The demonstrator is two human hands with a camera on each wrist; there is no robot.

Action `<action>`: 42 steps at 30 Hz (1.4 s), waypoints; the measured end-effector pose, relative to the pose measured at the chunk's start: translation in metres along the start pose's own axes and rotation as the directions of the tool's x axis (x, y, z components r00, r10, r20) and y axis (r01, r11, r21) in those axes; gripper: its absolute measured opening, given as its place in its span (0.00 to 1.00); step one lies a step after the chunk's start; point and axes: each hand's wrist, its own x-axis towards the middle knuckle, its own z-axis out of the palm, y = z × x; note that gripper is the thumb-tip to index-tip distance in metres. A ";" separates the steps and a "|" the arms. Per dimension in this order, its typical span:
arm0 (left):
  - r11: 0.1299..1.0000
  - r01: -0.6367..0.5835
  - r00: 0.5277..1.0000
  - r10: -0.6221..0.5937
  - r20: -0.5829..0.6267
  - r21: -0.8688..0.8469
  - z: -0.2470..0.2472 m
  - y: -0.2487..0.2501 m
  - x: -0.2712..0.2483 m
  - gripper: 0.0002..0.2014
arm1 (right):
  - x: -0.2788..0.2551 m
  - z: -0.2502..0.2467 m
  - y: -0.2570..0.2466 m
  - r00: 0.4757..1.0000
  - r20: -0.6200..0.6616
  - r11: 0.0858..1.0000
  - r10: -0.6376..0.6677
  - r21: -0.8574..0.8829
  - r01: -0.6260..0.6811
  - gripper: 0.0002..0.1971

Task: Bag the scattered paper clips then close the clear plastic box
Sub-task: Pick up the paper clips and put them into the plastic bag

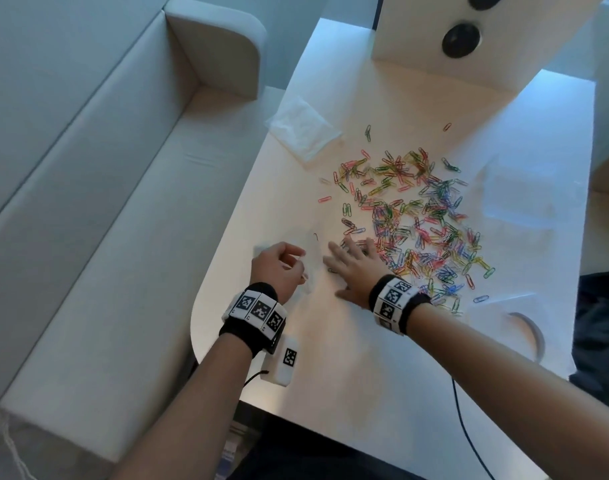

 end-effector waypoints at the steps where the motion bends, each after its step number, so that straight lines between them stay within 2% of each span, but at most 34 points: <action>1: 1.000 0.001 1.000 -0.001 0.005 -0.003 0.002 0.000 -0.001 0.09 | -0.006 0.004 0.002 1.000 -0.006 1.000 0.013 -0.010 -0.013 0.40; 3: 1.000 0.008 1.000 -0.007 0.020 -0.013 0.009 0.000 -0.003 0.09 | -0.015 0.008 0.007 0.999 -0.011 0.999 0.035 -0.004 -0.035 0.36; 6: 1.000 0.016 0.999 -0.015 0.050 -0.011 0.022 -0.002 -0.006 0.08 | -0.021 0.008 0.013 0.999 -0.042 0.999 0.003 0.034 -0.002 0.29; 8: 1.000 0.006 0.998 -0.006 0.069 0.001 0.029 -0.005 -0.008 0.09 | -0.025 0.003 0.013 0.997 -0.081 0.995 0.010 0.097 -0.002 0.20; 11: 1.000 -0.013 0.997 0.011 0.076 0.025 0.037 -0.010 -0.011 0.11 | -0.026 0.002 0.016 0.983 -0.163 0.973 0.086 0.227 -0.048 0.11; 13: 1.000 -0.009 0.997 0.006 0.078 0.028 0.041 -0.013 -0.012 0.11 | -0.028 0.005 0.024 0.949 -0.231 0.917 0.213 0.384 -0.112 0.09; 14: 1.000 -0.006 0.997 0.004 0.077 0.028 0.042 -0.014 -0.012 0.10 | -0.030 0.005 0.028 0.917 -0.235 0.832 0.324 0.531 -0.158 0.09; 16: 1.000 -0.004 0.998 0.003 0.068 0.021 0.045 -0.014 -0.011 0.10 | -0.040 0.001 0.036 0.820 -0.164 0.565 0.548 0.796 -0.218 0.06; 18: 0.999 0.030 0.997 -0.028 0.068 -0.016 0.049 -0.012 -0.012 0.09 | -0.052 -0.005 0.038 0.731 -0.058 0.309 0.680 0.926 -0.215 0.07; 19: 0.997 0.060 0.995 -0.057 0.078 -0.042 0.051 -0.011 -0.012 0.09 | -0.058 -0.008 0.038 0.708 -0.016 0.195 0.706 0.965 -0.173 0.07; 22: 0.986 0.133 0.988 -0.123 0.097 -0.100 0.057 -0.009 -0.012 0.09 | -0.070 -0.021 0.026 0.712 0.059 -0.078 0.699 0.997 -0.006 0.09; 24: 0.982 0.144 0.986 -0.132 0.103 -0.120 0.062 -0.008 -0.014 0.09 | -0.072 -0.027 0.013 0.760 0.089 -0.238 0.644 0.967 0.088 0.09; 26: 0.982 0.141 0.985 -0.127 0.113 -0.128 0.065 -0.004 -0.017 0.08 | -0.069 -0.026 0.000 0.819 0.110 -0.338 0.563 0.935 0.107 0.09; 27: 0.982 0.132 0.986 -0.117 0.116 -0.134 0.066 -0.002 -0.018 0.08 | -0.066 -0.023 -0.006 0.835 0.113 -0.335 0.538 0.938 0.089 0.09; 29: 0.984 0.108 0.989 -0.092 0.116 -0.144 0.066 -0.001 -0.021 0.06 | -0.060 -0.019 -0.014 0.836 0.116 -0.230 0.536 0.973 0.013 0.06; 32: 0.986 0.091 0.990 -0.075 0.116 -0.138 0.068 -0.003 -0.025 0.06 | -0.056 -0.021 -0.021 0.841 0.042 0.124 0.540 0.984 -0.129 0.07; 33: 0.986 0.089 0.989 -0.071 0.127 -0.139 0.068 -0.002 -0.026 0.06 | -0.055 -0.023 -0.022 0.846 0.031 0.195 0.533 0.968 -0.159 0.08; 36: 0.992 0.054 0.989 -0.037 0.146 -0.115 0.068 -0.001 -0.032 0.08 | -0.055 -0.030 -0.026 0.845 0.018 0.275 0.534 0.942 -0.194 0.10; 38: 0.991 0.050 0.989 -0.032 0.143 -0.123 0.065 -0.001 -0.033 0.10 | -0.060 -0.035 -0.026 0.835 -0.073 0.347 0.545 0.926 -0.146 0.14; 40: 0.989 0.057 0.992 -0.041 0.120 -0.137 0.059 -0.004 -0.032 0.09 | -0.072 -0.037 -0.020 0.793 -0.179 0.385 0.582 0.920 -0.075 0.14; 42: 0.986 0.061 0.995 -0.047 0.090 -0.155 0.050 -0.007 -0.031 0.09 | -0.087 -0.026 -0.006 0.754 -0.166 0.396 0.636 0.909 -0.134 0.15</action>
